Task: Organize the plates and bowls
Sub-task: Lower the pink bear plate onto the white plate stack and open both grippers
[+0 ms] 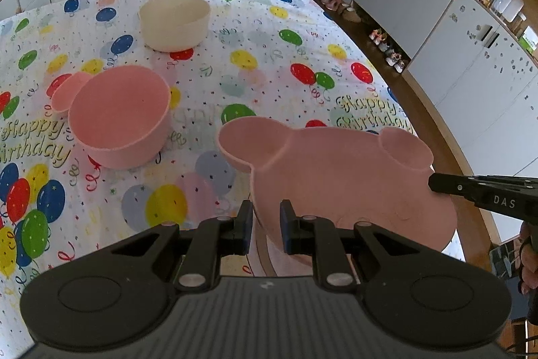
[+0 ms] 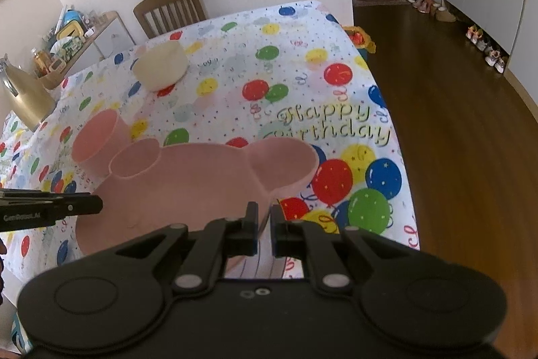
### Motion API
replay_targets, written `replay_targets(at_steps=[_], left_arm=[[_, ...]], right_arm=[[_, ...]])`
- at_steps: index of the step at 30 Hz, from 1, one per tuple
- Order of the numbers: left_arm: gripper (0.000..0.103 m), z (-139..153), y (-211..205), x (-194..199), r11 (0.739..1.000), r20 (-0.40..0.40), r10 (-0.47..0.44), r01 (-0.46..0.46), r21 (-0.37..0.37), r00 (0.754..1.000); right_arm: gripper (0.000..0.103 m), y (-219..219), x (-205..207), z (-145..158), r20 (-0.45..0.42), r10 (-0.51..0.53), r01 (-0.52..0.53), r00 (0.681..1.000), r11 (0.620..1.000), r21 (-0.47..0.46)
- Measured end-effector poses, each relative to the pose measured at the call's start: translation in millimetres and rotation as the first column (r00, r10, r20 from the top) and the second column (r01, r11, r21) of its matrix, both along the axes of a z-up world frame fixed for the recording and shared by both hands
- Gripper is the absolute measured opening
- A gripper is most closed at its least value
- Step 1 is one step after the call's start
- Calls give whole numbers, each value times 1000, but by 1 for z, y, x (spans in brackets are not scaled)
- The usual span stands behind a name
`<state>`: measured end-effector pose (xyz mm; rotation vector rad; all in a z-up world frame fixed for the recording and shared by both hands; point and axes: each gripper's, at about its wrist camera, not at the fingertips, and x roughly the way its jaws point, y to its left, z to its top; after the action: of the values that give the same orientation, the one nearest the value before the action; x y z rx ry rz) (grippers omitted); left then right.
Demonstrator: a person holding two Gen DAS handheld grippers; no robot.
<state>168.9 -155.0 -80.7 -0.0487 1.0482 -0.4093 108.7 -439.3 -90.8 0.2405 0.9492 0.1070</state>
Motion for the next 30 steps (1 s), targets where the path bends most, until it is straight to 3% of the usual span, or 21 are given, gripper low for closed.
replay_targets(at_steps=[24, 30], left_arm=[[16, -25, -10, -13, 998, -59, -1, 5, 60, 998], [16, -28, -7, -12, 998, -73, 18, -14, 60, 997]], right_arm=[[6, -1, 1, -22, -35, 33, -33, 999, 999, -21], [15, 2, 1, -20, -34, 35, -36, 999, 999, -21]])
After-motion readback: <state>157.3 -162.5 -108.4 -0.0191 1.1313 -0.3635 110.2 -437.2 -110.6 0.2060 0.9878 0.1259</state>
